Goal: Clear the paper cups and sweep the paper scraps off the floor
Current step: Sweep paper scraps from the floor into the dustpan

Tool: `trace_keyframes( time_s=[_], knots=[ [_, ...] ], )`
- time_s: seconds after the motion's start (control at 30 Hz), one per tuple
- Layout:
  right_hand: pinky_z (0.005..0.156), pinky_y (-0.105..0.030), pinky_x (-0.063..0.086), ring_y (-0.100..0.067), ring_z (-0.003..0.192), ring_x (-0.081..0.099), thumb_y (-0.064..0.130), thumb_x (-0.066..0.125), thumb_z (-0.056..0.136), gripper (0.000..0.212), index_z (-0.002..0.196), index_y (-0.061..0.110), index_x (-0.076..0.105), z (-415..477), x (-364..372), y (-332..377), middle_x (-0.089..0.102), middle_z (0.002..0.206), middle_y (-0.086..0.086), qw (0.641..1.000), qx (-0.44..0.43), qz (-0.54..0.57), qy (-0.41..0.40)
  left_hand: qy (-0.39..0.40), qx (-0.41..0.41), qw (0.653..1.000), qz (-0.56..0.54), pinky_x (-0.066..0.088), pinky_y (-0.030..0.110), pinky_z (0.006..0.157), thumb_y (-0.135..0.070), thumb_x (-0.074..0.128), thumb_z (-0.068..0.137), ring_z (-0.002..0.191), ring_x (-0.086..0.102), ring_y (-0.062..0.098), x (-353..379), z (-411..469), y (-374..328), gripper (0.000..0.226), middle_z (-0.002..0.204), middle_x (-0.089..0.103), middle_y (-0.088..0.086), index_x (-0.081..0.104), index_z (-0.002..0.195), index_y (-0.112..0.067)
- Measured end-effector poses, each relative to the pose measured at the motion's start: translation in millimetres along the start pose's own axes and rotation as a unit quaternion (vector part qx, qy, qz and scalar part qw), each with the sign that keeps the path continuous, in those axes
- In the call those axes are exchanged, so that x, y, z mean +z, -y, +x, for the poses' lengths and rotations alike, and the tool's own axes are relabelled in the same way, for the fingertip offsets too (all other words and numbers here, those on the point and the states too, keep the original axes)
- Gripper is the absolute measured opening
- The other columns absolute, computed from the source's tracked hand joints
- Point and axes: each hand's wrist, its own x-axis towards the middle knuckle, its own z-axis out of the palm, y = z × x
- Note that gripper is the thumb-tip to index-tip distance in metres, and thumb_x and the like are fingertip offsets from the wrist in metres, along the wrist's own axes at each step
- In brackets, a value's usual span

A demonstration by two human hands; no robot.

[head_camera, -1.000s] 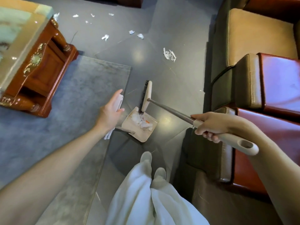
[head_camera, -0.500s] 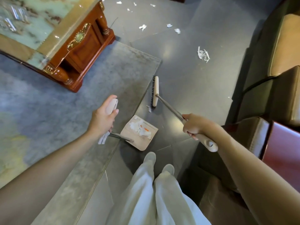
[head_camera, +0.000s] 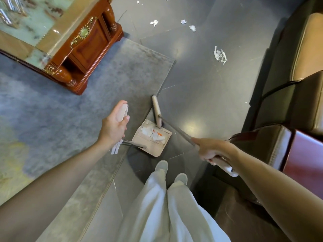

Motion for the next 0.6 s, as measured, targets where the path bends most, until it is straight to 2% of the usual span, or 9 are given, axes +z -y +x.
trace_keyframes(
  time_s=[0.1,0.2,0.37,0.47,0.6],
  knots=[
    [0.038,-0.016,0.039,-0.012,0.058,0.05,-0.008,0.049,0.088,0.085,0.151,0.039,0.018,-18.3,10.0,-6.8,0.05,0.101,-0.007,1.0,0.008,0.004,0.024,0.009,0.005,1.0,0.002,0.035,0.02,0.035,-0.011,0.052,0.096,0.039,0.042,0.017,3.3,8.1,-4.0,0.046,0.06,0.049,0.01,0.049,0.119,-0.051],
    [0.036,-0.016,0.039,-0.012,0.051,0.05,-0.007,0.047,0.089,0.085,0.151,0.041,0.013,-36.9,7.2,-12.5,0.052,0.097,-0.008,0.999,0.004,-0.025,0.022,0.045,0.016,0.999,0.016,0.037,0.02,0.034,-0.009,0.051,0.097,0.042,0.043,0.019,6.6,10.7,-10.5,0.046,0.061,0.05,0.011,0.048,0.129,-0.041],
    [0.038,-0.016,0.041,-0.011,0.051,0.051,-0.005,0.047,0.09,0.087,0.152,0.042,0.007,-59.2,-12.0,-15.1,0.05,0.092,-0.004,1.0,-0.005,0.006,0.003,0.068,0.04,0.997,0.017,0.039,0.024,0.035,-0.007,0.052,0.095,0.036,0.043,0.013,14.9,26.8,-32.7,0.048,0.06,0.05,0.01,0.046,0.119,-0.049],
    [0.04,-0.016,0.042,-0.012,0.052,0.05,-0.004,0.048,0.091,0.082,0.152,0.035,0.011,-67.7,-31.3,-22.8,0.049,0.079,-0.002,0.999,-0.006,0.024,-0.024,0.076,0.066,0.994,0.038,0.038,0.021,0.034,-0.007,0.052,0.094,0.035,0.042,0.013,25.5,41.8,-54.0,0.047,0.059,0.05,0.009,0.049,0.124,-0.043],
    [0.047,-0.023,0.046,-0.015,0.054,0.05,-0.004,0.052,0.089,0.085,0.153,0.036,0.013,-66.8,-62.0,-55.5,0.05,0.077,-0.005,0.99,0.019,0.129,-0.05,0.089,0.097,0.99,0.048,0.036,0.017,0.034,-0.006,0.052,0.095,0.035,0.041,0.01,52.8,68.5,-89.7,0.046,0.06,0.05,0.009,0.049,0.129,-0.037]
  ],
)
